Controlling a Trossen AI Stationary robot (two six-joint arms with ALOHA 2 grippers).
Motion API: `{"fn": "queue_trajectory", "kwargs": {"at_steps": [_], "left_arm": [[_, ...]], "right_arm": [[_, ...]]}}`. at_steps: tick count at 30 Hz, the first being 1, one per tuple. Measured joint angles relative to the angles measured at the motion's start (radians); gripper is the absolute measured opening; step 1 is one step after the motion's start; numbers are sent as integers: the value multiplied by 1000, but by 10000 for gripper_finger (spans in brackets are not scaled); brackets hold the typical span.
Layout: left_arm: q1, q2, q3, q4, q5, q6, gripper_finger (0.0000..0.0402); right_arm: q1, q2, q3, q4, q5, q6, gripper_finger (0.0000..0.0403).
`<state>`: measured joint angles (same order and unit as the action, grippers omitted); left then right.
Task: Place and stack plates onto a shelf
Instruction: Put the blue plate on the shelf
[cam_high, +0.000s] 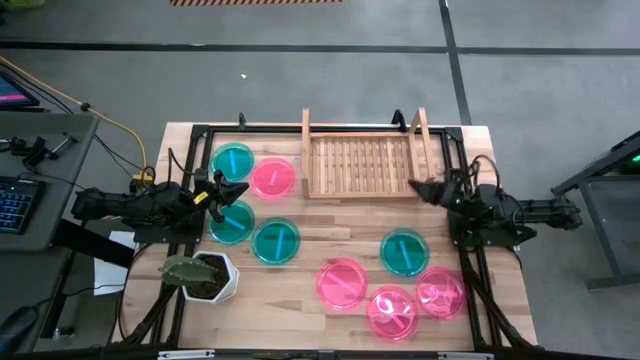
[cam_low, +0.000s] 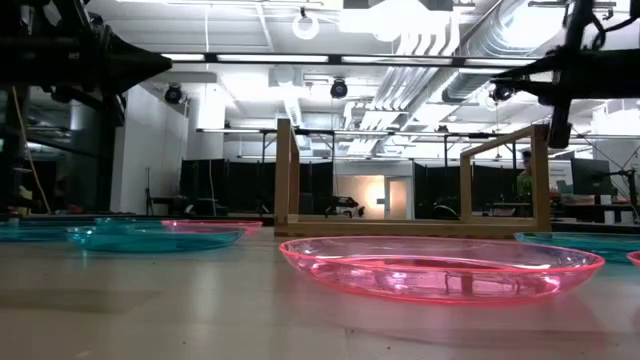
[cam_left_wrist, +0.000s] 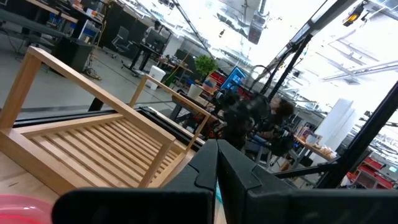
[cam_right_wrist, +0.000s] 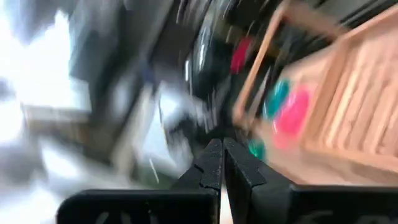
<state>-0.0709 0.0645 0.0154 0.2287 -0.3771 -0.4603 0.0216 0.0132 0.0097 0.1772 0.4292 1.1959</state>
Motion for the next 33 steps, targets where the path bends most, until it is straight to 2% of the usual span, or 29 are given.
{"fn": "queue_trajectory", "kwargs": {"at_steps": [2,3,5,7,10,12,14,20,24,27,29,33], "left_arm": [[0,1,0,-1,0,0,1],[0,1,0,0,0,0,1],[0,1,0,0,0,0,1],[0,1,0,0,0,0,1],[0,1,0,0,0,0,1],[0,1,0,0,0,0,1],[0,1,0,0,0,0,1],[0,1,0,0,0,0,1],[0,1,0,0,0,0,1],[0,1,0,0,0,0,1],[0,1,0,0,0,0,1],[0,1,0,0,0,0,1]], "right_arm": [[-1,11,0,39,101,48,0],[-1,21,0,93,112,51,0],[-1,52,4,264,84,13,0],[2,105,42,396,21,-97,0],[15,204,174,410,-21,-248,0],[23,275,286,261,-31,-323,0],[26,346,414,11,-43,-343,0],[25,585,771,-810,-144,-195,13],[25,738,874,-1189,-260,-130,57],[26,821,855,-1306,-415,-103,96],[39,860,806,-1317,-521,-70,119],[99,908,680,-1279,-636,31,143]]}}
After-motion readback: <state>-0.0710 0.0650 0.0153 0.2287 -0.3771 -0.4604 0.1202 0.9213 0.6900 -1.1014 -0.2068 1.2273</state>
